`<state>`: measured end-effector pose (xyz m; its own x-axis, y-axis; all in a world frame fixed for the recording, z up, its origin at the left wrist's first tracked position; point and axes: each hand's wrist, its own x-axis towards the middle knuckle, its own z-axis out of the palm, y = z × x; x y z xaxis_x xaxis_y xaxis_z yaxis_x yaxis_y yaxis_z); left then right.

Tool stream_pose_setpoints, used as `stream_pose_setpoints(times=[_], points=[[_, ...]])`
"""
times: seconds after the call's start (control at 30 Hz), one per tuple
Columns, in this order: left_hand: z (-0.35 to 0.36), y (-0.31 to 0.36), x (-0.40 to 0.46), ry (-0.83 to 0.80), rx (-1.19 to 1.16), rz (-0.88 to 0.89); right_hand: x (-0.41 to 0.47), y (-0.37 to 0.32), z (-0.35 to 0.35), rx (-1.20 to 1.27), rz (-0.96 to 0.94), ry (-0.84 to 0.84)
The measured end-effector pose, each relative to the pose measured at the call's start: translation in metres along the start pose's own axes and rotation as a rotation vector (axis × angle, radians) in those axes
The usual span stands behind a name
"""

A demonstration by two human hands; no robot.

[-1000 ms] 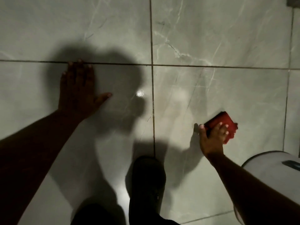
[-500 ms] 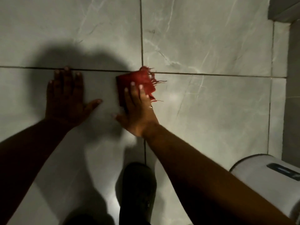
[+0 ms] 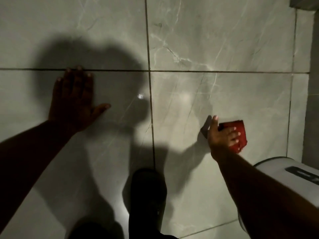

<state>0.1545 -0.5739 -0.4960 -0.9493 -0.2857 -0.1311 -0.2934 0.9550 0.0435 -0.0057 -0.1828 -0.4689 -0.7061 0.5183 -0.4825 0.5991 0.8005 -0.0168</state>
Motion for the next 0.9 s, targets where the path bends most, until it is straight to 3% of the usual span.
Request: stream_pose_setpoints(times=[0.1,0.2,0.37,0.53,0.6,0.7,0.77,0.9], points=[[-0.003,-0.001,0.005,0.006,0.012,-0.003,0.009,-0.059,-0.004,-0.029,-0.197,0.072],[-0.011,0.003,0.017,-0.034,0.006,-0.009,-0.013,-0.121,0.006,-0.074,-0.531,0.059],[-0.026,0.005,0.029,-0.064,0.006,-0.005,-0.11,-0.16,0.052,-0.238,-1.351,-0.099],[-0.032,0.003,0.032,-0.103,0.037,0.014,-0.068,-0.17,0.032,-0.566,-1.669,-0.194],[-0.033,0.002,0.033,-0.123,0.041,0.011,-0.034,-0.176,0.014,-0.452,-1.573,-0.149],[-0.039,0.003,0.037,-0.15,0.03,-0.002,0.024,-0.169,-0.014,-0.287,-1.124,-0.021],[-0.045,0.0,0.04,-0.182,0.031,-0.04,0.049,-0.147,-0.029,-0.24,-0.839,-0.037],[-0.053,0.003,0.036,-0.231,0.028,-0.043,0.026,-0.104,-0.016,-0.139,-0.356,-0.029]])
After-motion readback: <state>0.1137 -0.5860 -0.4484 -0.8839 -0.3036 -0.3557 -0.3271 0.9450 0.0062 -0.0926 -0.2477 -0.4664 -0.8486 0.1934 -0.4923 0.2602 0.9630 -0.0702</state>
